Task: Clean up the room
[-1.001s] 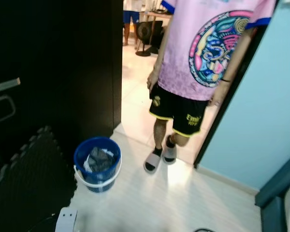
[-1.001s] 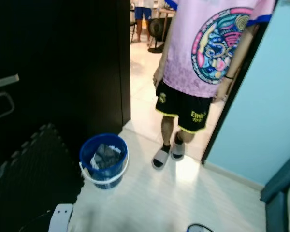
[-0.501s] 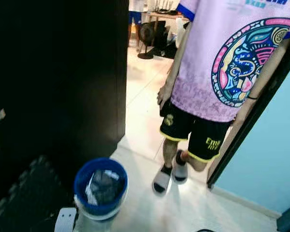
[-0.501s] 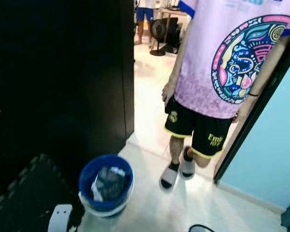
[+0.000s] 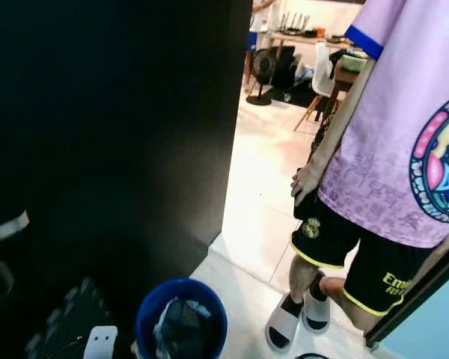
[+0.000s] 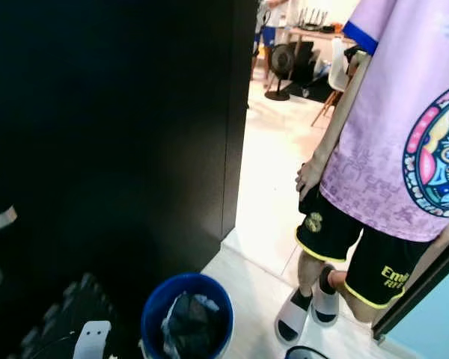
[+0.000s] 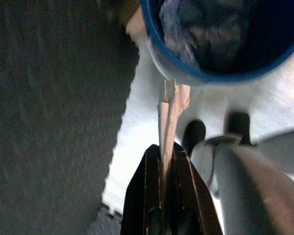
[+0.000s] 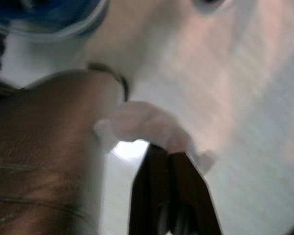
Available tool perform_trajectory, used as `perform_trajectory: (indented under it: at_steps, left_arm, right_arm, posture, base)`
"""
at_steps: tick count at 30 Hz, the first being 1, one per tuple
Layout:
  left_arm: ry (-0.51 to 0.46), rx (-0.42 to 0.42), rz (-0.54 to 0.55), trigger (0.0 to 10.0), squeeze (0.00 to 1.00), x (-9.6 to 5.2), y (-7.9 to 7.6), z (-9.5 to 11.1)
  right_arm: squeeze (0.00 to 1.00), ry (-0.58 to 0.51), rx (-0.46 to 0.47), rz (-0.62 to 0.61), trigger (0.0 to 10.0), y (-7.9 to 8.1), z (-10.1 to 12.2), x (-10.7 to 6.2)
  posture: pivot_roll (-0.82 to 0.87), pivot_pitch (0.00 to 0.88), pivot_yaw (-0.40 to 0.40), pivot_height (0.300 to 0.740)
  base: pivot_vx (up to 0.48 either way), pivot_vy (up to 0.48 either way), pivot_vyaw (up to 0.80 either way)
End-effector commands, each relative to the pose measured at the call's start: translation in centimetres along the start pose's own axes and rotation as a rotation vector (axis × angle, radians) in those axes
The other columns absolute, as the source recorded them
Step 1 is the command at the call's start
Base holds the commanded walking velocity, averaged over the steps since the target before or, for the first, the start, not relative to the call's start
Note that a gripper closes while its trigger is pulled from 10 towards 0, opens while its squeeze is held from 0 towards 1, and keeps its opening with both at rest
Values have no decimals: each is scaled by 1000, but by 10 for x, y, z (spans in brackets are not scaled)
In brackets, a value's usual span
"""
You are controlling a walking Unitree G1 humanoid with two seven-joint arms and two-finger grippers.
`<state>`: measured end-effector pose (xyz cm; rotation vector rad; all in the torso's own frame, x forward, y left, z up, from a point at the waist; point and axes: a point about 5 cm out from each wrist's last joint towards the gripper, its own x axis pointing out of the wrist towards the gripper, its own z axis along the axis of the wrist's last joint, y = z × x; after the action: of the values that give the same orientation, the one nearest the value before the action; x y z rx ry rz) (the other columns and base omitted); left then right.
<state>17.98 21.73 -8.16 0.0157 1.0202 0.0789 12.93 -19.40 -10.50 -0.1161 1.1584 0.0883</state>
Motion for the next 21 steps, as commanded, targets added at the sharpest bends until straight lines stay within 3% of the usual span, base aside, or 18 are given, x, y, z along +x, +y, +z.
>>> perform_trajectory:
  at_steps: [1, 5, 7, 9, 14, 21]
  left_arm:
    - [-14, -19, -21, 10000, 0, 0, -4, -1]
    - [-50, -13, -26, 10000, 0, 0, -4, 2]
    - [-69, 0, -31, 10000, 0, 0, -5, 4]
    - [-122, 120, -48, 10000, 0, -1, -5, 11]
    - [-192, 269, -100, 10000, 0, -2, -9, 20]
    - [-252, 284, -201, 10000, 0, -4, -16, 23]
  right_arm:
    - [0, 56, -25, -20, 10000, 5, -12, 0]
    - [0, 64, -22, -13, 10000, 11, -11, 0]
    - [0, 69, -19, -8, 10000, 13, -11, 1]
    - [0, 72, -26, 0, 10000, 17, -8, 2]
    - [0, 50, -30, -7, 10000, 18, 0, 3]
    - [0, 65, -45, -19, 10000, 10, -8, 1]
  posture:
    - [38, 0, -55, 740]
    - [38, 0, -55, 740]
    - [40, 1, -58, 740]
    - [42, 2, -59, 740]
    - [27, 3, -59, 740]
    - [9, 18, -70, 740]
  base:
    - [0, 0, 0]
    - [0, 0, 0]
    - [0, 0, -769]
    - [0, 0, -766]
    - [0, 0, -304]
    - [0, 0, 0]
